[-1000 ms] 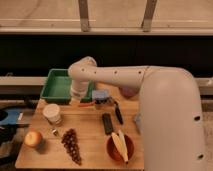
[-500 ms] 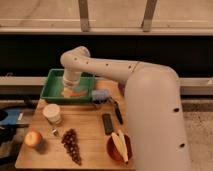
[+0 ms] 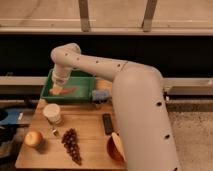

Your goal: Place pepper in paper cup

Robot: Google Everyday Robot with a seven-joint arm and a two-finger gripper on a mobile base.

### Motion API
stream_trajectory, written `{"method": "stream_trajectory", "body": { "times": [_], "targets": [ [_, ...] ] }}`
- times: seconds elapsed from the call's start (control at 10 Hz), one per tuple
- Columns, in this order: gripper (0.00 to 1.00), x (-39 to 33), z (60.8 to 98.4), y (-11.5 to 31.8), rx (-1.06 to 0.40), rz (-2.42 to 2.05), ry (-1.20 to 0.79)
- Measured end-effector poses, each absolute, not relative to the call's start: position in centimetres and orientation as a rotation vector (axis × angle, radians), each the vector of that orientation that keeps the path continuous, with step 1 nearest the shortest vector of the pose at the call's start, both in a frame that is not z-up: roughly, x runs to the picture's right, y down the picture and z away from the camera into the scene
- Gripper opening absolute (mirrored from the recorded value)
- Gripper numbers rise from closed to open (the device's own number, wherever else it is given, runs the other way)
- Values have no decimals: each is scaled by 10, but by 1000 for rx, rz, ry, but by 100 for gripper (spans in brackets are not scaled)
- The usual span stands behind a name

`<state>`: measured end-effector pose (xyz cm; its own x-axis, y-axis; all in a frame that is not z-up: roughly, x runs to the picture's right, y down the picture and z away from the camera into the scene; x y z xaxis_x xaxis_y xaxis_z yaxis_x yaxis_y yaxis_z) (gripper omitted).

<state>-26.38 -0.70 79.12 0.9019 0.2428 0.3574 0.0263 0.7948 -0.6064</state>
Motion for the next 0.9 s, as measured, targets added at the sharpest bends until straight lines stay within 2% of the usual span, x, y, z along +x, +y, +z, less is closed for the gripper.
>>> {"method": "stream_trajectory", "body": {
  "times": [0.4,0.9],
  "targets": [
    [0,-285,775,3,-671,89,-508],
    [0,-283,776,4,-676,88,-503]
  ]
}}
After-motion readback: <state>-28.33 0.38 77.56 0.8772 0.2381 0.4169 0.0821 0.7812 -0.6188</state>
